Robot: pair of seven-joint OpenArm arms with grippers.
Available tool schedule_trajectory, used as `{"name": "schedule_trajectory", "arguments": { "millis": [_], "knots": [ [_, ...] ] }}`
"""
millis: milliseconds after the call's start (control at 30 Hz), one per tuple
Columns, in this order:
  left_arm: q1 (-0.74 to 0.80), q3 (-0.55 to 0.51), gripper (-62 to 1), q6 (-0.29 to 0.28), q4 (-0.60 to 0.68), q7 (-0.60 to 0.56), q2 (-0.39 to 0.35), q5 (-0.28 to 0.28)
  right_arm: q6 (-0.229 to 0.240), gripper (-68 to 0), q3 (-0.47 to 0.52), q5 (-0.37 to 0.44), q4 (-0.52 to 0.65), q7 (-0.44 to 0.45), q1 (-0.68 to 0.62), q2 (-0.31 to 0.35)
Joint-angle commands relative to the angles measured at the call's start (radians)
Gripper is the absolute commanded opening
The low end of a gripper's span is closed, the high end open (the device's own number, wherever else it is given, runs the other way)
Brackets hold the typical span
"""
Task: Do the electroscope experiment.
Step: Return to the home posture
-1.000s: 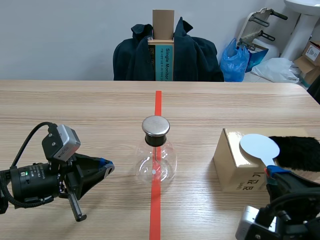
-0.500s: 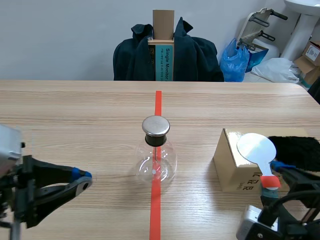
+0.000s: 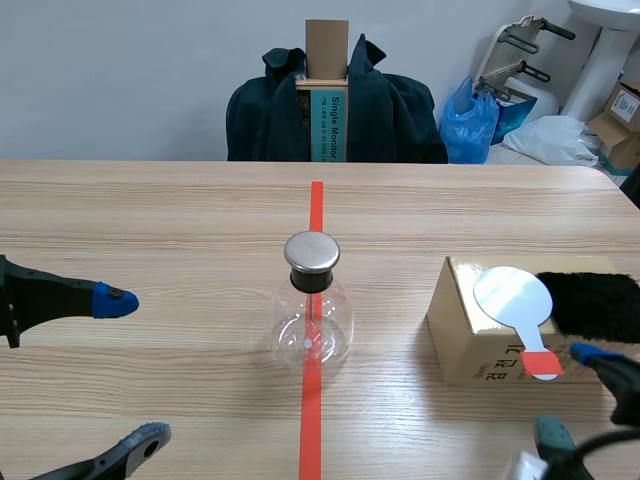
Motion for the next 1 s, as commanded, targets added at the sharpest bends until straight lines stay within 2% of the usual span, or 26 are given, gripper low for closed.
{"name": "schedule_trajectory", "arguments": {
  "millis": [0, 67, 133, 200, 300, 367, 400, 433, 633, 733, 800, 833, 967],
  "knots": [
    [-0.011, 0.007, 1.4, -0.004, -0.001, -0.011, 0.008, -0.013, -0.01, -20.0, 0.025, 0.067, 0.05, 0.021, -0.053, 0.047],
    [-0.011, 0.007, 1.4, -0.004, -0.001, -0.01, 0.008, -0.013, -0.008, -20.0, 0.063, 0.184, 0.109, 0.08, -0.104, 0.071],
    [-0.011, 0.007, 1.4, -0.004, -0.001, -0.01, 0.008, -0.013, 0.012, -20.1, 0.111, 0.342, 0.181, 0.143, -0.14, 0.086],
    [-0.011, 0.007, 1.4, -0.004, -0.001, -0.01, 0.008, -0.013, 0.071, -20.1, 0.161, 0.522, 0.265, 0.181, -0.155, 0.086],
    [-0.011, 0.007, 1.4, -0.004, -0.001, -0.006, 0.008, -0.012, 0.171, -20.0, 0.214, 0.831, 0.385, 0.184, -0.149, 0.087],
    [-0.011, 0.007, 1.4, -0.004, -0.001, -0.006, 0.008, -0.01, 0.213, -20.0, 0.23, 0.964, 0.436, 0.187, -0.137, 0.092],
    [-0.011, 0.007, 1.4, -0.004, -0.001, -0.007, 0.008, -0.01, 0.235, -20.0, 0.234, 1.003, 0.455, 0.194, -0.122, 0.095],
    [-0.011, 0.007, 1.4, -0.004, -0.001, -0.007, 0.008, -0.01, 0.274, -20.0, 0.234, 1.02, 0.471, 0.201, -0.104, 0.098],
    [-0.011, 0.007, 1.4, -0.004, -0.001, -0.007, 0.007, -0.01, 0.63, -19.9, 0.233, 1.052, 0.499, 0.201, 0.08, 0.1],
    [-0.011, 0.007, 1.4, -0.004, -0.001, -0.007, 0.007, -0.01, 0.766, -19.9, 0.233, 1.105, 0.499, 0.162, 0.166, 0.1],
    [-0.011, 0.007, 1.4, -0.003, -0.001, -0.006, 0.007, -0.009, 0.837, -19.9, 0.231, 1.11, 0.499, 0.146, 0.2, 0.1],
    [-0.011, 0.007, 1.4, 0.004, -0.001, -0.006, 0.007, -0.005, 0.858, -19.9, 0.227, 1.109, 0.499, 0.143, 0.213, 0.1],
    [-0.011, 0.007, 1.4, 0.012, -0.001, -0.007, 0.007, -0.002, 0.89, -19.9, 0.198, 1.106, 0.499, 0.134, 0.214, 0.1]
  ]
}}
